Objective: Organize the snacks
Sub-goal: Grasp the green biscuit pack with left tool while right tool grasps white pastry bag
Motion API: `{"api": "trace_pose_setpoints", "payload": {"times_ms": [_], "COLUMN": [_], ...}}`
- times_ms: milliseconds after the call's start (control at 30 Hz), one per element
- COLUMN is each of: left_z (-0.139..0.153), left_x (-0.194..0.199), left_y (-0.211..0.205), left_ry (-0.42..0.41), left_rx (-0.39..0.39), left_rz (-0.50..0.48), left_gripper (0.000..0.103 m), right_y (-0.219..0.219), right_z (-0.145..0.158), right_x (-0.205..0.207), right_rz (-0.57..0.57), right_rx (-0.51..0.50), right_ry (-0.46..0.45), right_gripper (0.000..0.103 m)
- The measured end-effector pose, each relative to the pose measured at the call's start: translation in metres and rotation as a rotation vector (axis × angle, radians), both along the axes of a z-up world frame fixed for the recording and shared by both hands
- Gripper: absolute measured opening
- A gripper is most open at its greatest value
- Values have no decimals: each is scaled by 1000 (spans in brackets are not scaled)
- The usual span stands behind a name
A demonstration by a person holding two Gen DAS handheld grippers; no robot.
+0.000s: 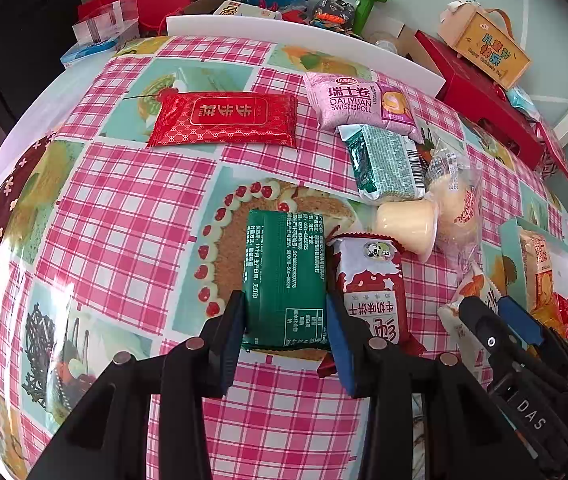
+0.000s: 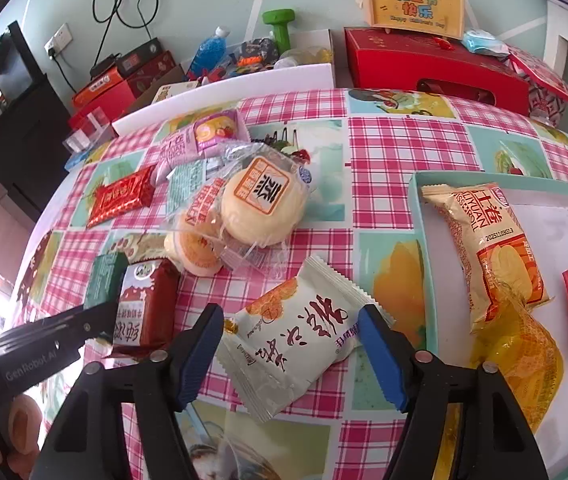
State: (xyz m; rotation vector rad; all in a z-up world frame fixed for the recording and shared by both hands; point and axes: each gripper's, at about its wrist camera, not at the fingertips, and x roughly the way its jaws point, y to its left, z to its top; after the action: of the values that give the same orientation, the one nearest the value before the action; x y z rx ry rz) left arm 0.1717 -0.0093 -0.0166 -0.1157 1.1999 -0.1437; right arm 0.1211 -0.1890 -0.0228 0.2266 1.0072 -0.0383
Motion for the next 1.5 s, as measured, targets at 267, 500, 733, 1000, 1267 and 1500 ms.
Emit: {"api": "trace_pose_setpoints", "payload": {"times_ms": [267, 500, 733, 1000, 1267, 1500], "left_z": [-2, -9, -10, -11, -11, -11], "left_x": [2, 9, 11, 11, 15, 15], "left_y": [1, 0, -5, -5, -3, -5], "left_ry": [5, 21, 16, 17, 12, 4], "left_rx": [4, 11, 36, 28, 22, 36], "left_rz": [-1, 6, 2, 6, 13, 12], "left_gripper": [41, 43, 43, 43, 44, 43], "right_y": [17, 24, 28, 36, 12, 9], "right_z": [-3, -7, -9, -17, -14, -6], "right_x": [-4, -1, 0, 4, 5, 1], "right_rz": [59, 94, 117, 127, 31, 14], "right_rx": [-89, -152, -165, -227, -164, -149], "right_ry": [32, 17, 8, 33, 27, -6], "right_gripper": [71, 73, 81, 87, 67, 52]}}
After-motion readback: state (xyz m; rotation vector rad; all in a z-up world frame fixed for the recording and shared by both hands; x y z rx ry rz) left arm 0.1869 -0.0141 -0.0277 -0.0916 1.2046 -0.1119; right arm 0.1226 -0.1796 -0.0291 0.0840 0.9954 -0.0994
